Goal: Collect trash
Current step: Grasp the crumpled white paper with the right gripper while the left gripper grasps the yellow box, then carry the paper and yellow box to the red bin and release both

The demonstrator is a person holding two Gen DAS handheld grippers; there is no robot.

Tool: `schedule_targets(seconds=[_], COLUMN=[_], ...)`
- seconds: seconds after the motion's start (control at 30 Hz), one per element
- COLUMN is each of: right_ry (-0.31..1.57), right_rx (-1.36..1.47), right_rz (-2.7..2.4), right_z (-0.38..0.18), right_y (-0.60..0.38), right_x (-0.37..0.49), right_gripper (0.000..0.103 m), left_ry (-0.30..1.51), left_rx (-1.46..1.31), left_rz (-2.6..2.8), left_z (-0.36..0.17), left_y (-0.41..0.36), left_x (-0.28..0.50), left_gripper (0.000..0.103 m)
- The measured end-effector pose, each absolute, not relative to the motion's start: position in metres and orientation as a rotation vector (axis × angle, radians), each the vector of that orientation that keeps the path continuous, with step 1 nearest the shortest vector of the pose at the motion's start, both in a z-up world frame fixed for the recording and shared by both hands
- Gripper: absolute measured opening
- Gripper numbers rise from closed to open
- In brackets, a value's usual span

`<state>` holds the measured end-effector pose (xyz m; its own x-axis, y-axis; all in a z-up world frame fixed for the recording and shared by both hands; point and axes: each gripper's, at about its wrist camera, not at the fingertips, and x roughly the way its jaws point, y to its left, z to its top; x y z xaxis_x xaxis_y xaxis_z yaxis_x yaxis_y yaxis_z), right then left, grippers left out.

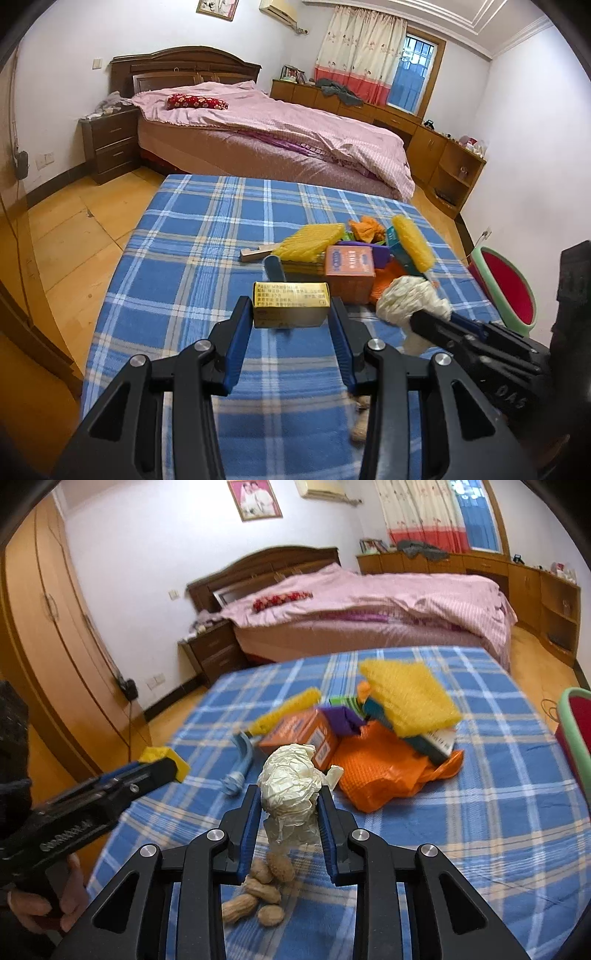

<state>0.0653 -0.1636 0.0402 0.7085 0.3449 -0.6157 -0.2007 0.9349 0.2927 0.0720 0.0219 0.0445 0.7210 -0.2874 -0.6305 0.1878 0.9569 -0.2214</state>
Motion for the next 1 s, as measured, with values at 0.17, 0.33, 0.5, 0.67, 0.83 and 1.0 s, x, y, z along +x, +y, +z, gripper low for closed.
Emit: schedule_targets(seconds=[0.17, 0.33, 0.5, 0.67, 0.83, 1.0], right_ry=[0.651, 0.602, 0.569, 0.541, 0.519, 0.494], right_rx=[0.226, 0.241, 0.266, 0.293, 0.311, 0.325], right_rz=[0.309, 0.265, 0.188, 0.124, 0.045, -0.045], right_z=[0.064, 0.083, 0.099, 0.111, 0.12, 0.123], right_y=[-0.182, -0.206, -0.244, -0.28, -0.315, -0.355], right_x=[0.042, 0.027, 0.014, 0.007, 0.004, -0.002], right_gripper=[0.031, 0.031, 0.031, 0.031, 0.031, 0.031], left_ry=[0.725, 0.721, 0.731, 0.723, 0.717, 0.727], left_rx=[-0.138, -0.139, -0.143, -0.115, -0.086, -0.053], left_rz=[-0.311, -0.347, -0.398, -0.454, -0.522, -0.603], left_z=[0.058, 0.07, 0.079, 0.092, 0.102, 0.102], left_y=[0.004, -0.018, -0.043, -0.072, -0.106, -0.153], left_x=[0.062, 0.056, 0.058, 0.061, 0.066, 0.072], left_gripper=[0.042, 0.042, 0.042, 0.042, 0.042, 0.042])
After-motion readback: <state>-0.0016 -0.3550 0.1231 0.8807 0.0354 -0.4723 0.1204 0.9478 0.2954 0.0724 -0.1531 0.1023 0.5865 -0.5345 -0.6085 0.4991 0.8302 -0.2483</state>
